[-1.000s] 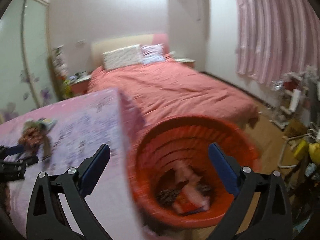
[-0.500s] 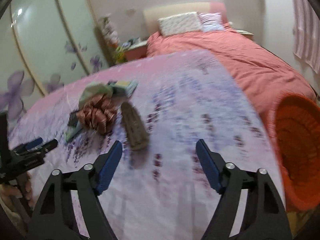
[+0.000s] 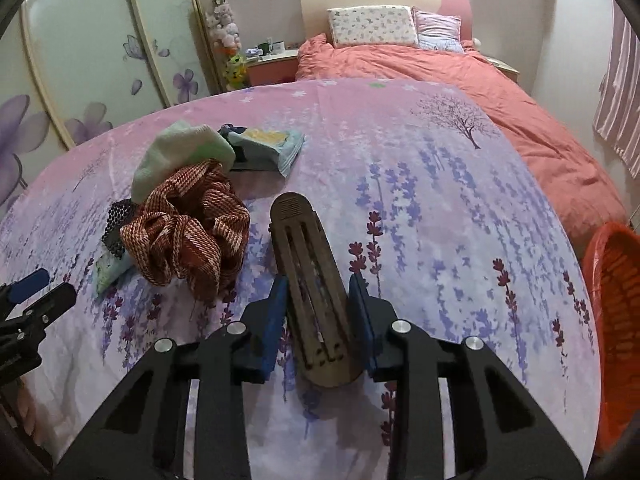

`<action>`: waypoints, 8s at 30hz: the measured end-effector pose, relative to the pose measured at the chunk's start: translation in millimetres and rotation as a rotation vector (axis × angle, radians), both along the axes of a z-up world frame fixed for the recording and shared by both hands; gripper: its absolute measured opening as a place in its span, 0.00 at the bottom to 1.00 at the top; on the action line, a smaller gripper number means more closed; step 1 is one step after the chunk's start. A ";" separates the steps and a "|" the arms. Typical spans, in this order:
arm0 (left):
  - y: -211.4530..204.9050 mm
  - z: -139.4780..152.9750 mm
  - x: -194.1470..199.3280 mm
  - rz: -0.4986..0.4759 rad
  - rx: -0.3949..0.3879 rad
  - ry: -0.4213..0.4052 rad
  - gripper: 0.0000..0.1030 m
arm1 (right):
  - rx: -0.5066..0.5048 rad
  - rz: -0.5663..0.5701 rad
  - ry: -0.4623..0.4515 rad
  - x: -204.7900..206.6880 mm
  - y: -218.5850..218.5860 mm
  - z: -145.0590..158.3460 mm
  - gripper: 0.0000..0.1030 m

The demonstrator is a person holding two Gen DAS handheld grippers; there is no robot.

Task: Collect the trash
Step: 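Grasp the brown plaid cloth with the left tool while the right tool grasps the brown slipper, then lift the brown plaid cloth with the left tool while the right tool holds the slipper, then carry the plaid cloth and slipper to the orange basket and open both tools, then grasp the light-green cloth with the left tool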

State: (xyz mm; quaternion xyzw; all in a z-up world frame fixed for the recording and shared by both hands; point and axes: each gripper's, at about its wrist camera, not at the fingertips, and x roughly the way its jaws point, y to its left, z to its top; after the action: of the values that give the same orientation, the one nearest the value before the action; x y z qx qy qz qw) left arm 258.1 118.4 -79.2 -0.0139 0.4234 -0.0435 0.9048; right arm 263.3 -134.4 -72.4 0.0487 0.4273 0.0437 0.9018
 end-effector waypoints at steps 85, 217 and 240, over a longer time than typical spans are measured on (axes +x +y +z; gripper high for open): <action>-115.1 -20.1 31.1 -0.184 -0.042 0.020 0.48 | 0.013 -0.177 0.007 -17.4 -55.9 -3.1 0.34; -86.7 32.2 61.0 -0.143 -0.026 -0.082 0.14 | -0.027 -0.155 -0.072 -69.5 -75.9 12.6 0.91; 77.6 -9.1 45.1 0.168 0.024 0.019 0.35 | 0.043 0.039 -0.044 -42.0 54.1 14.4 0.87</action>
State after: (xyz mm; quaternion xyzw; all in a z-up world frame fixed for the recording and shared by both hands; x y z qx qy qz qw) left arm 303.2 196.0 -88.2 -0.0387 0.4297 0.0376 0.9014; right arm 221.3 -80.3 -58.0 0.0588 0.4070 0.0715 0.9087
